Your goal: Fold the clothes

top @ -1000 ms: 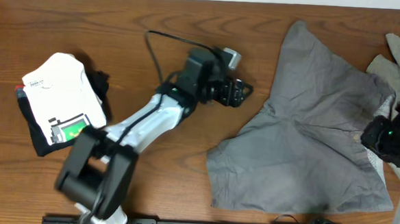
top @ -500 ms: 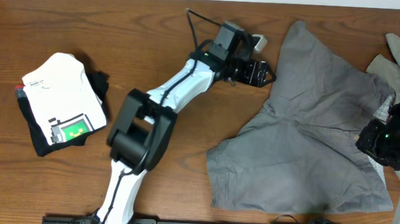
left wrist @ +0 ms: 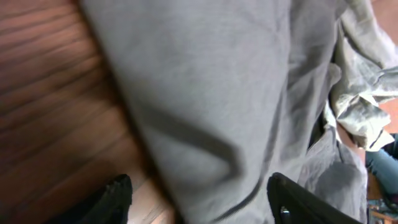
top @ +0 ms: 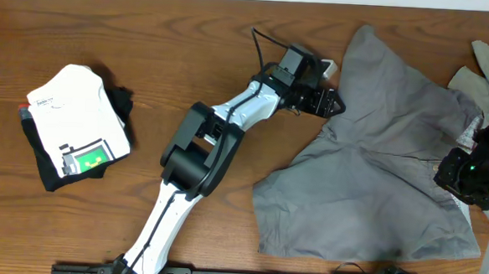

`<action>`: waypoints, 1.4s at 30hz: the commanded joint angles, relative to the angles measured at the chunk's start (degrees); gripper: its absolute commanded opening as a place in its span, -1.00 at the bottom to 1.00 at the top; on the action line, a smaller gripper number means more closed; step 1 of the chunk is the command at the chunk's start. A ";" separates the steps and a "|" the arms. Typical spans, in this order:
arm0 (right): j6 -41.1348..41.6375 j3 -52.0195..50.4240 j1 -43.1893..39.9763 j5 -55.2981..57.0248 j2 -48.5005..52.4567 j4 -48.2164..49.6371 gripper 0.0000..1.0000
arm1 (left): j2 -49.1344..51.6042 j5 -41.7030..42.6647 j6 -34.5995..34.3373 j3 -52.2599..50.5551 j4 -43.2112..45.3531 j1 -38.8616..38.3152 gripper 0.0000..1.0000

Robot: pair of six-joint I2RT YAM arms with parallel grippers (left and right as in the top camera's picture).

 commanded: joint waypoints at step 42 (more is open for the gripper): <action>2.27 0.46 20.52 -4.13 32.98 38.88 -0.63 | -21.57 -38.25 9.25 1.14 -49.03 -3.39 -0.86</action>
